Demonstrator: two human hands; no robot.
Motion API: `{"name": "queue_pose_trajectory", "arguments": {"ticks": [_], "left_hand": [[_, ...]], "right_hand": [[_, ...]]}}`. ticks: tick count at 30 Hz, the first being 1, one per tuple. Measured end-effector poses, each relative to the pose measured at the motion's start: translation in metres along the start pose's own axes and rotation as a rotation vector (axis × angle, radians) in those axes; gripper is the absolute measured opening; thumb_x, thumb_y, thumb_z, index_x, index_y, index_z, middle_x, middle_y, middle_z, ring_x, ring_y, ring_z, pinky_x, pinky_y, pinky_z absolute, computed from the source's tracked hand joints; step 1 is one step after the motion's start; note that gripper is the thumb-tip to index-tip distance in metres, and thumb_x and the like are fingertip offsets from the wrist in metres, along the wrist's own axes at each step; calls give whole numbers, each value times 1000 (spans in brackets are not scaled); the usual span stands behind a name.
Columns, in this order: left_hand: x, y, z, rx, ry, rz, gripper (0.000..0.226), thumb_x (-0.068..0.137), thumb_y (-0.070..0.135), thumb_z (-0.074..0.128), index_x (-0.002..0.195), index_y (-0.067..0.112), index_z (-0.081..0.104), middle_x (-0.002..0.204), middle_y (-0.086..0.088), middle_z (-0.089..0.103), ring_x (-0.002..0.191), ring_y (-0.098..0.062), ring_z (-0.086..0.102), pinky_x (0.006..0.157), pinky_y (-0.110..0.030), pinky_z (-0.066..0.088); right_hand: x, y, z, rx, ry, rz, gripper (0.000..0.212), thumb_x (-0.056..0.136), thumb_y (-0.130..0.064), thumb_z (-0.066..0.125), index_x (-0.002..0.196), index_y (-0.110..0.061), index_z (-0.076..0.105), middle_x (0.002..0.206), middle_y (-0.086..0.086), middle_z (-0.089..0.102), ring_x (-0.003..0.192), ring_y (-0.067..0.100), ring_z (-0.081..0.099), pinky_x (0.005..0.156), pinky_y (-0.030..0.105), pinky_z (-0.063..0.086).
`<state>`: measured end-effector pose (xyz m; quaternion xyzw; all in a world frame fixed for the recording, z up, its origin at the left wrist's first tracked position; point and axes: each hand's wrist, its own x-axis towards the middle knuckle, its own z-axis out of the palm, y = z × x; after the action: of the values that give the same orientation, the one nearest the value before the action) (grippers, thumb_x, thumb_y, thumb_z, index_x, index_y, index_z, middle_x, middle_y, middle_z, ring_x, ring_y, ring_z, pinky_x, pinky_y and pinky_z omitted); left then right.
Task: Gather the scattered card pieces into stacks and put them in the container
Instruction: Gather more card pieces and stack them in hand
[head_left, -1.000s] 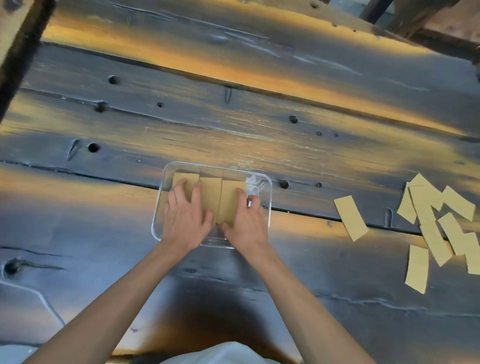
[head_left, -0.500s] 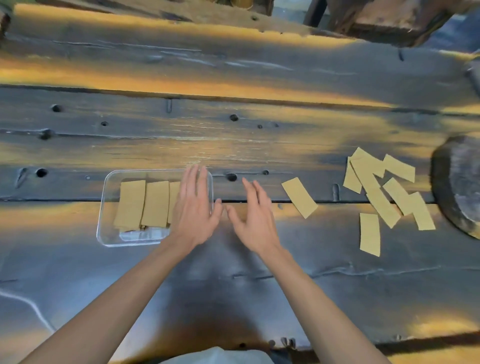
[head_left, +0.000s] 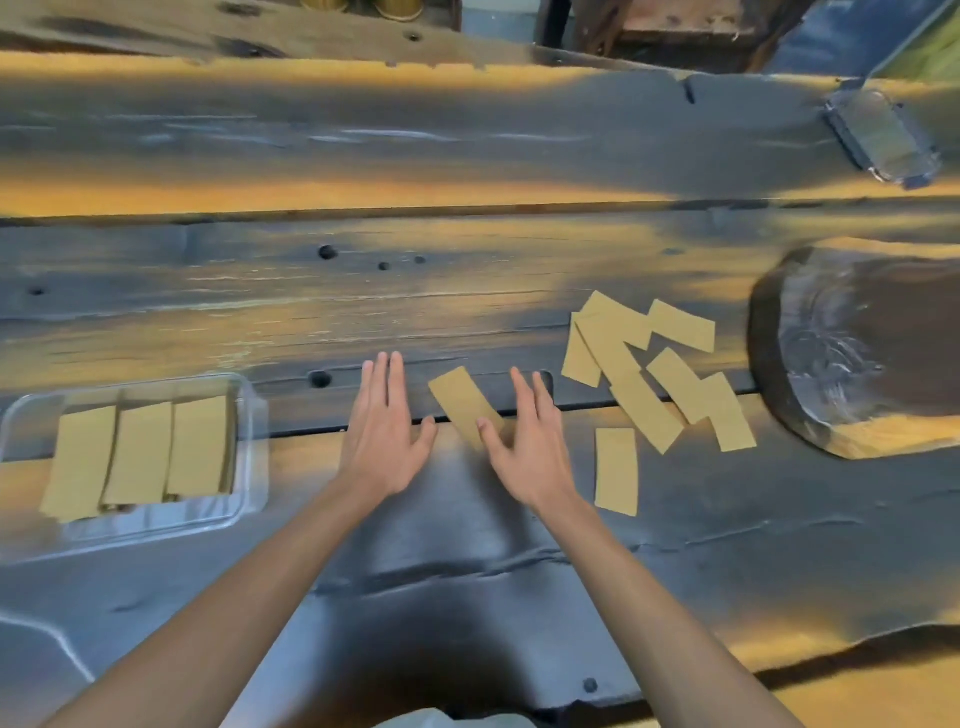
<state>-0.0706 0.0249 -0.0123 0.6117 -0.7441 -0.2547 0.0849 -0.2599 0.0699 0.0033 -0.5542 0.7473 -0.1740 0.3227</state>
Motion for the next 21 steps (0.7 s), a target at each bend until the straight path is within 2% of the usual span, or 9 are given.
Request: {"name": "queue_pose_trajectory", "arguments": {"ticks": [3, 8, 11, 14, 17, 19, 21], "left_hand": [[15, 25, 20, 14, -25, -33, 85, 94, 36, 52, 155, 1, 3, 163, -20, 6, 151, -35, 1, 124, -41, 8], [34, 57, 51, -7, -102, -275, 97, 88, 47, 57, 155, 10, -2, 161, -23, 6, 148, -38, 7, 119, -48, 19], [45, 73, 65, -12, -113, -349, 105, 84, 51, 64, 155, 13, -3, 160, -23, 7, 145, -41, 12, 116, -50, 23], [55, 82, 76, -34, -72, -450, 113, 76, 53, 73, 155, 15, 1, 158, -20, 14, 140, -40, 19, 111, -53, 31], [64, 90, 82, -44, -3, -553, 124, 64, 46, 86, 153, 20, 4, 154, -18, 17, 135, -39, 21, 102, -59, 40], [70, 93, 82, -90, 18, -647, 133, 57, 39, 92, 152, 22, 1, 152, -19, 14, 134, -39, 20, 101, -60, 40], [76, 96, 81, -126, 16, -699, 136, 54, 33, 95, 152, 22, 1, 146, -22, 18, 131, -40, 22, 103, -58, 38]], "right_hand": [[11, 31, -25, -1, 7, 34, 78, 98, -45, 54, 160, -25, 11, 169, 5, 8, 155, 23, 9, 121, 36, 18], [34, 80, -56, -38, 21, 103, 75, 98, -40, 55, 158, -19, 17, 166, 11, 16, 154, 28, 11, 121, 39, 19], [53, 105, -68, -62, 36, 174, 77, 96, -40, 58, 157, -16, 18, 164, 17, 19, 152, 33, 13, 120, 42, 19], [78, 121, -77, -99, 54, 230, 85, 92, -48, 61, 157, -16, 16, 163, 18, 19, 150, 35, 15, 120, 43, 19], [107, 121, -80, -153, 81, 288, 98, 85, -59, 64, 157, -16, 13, 160, 17, 23, 144, 36, 23, 115, 42, 27], [123, 115, -77, -193, 122, 307, 105, 79, -67, 66, 156, -17, 14, 154, 17, 32, 137, 36, 31, 109, 43, 32], [137, 106, -70, -227, 150, 319, 108, 75, -68, 69, 154, -17, 16, 148, 17, 37, 131, 36, 37, 105, 43, 36]]}}
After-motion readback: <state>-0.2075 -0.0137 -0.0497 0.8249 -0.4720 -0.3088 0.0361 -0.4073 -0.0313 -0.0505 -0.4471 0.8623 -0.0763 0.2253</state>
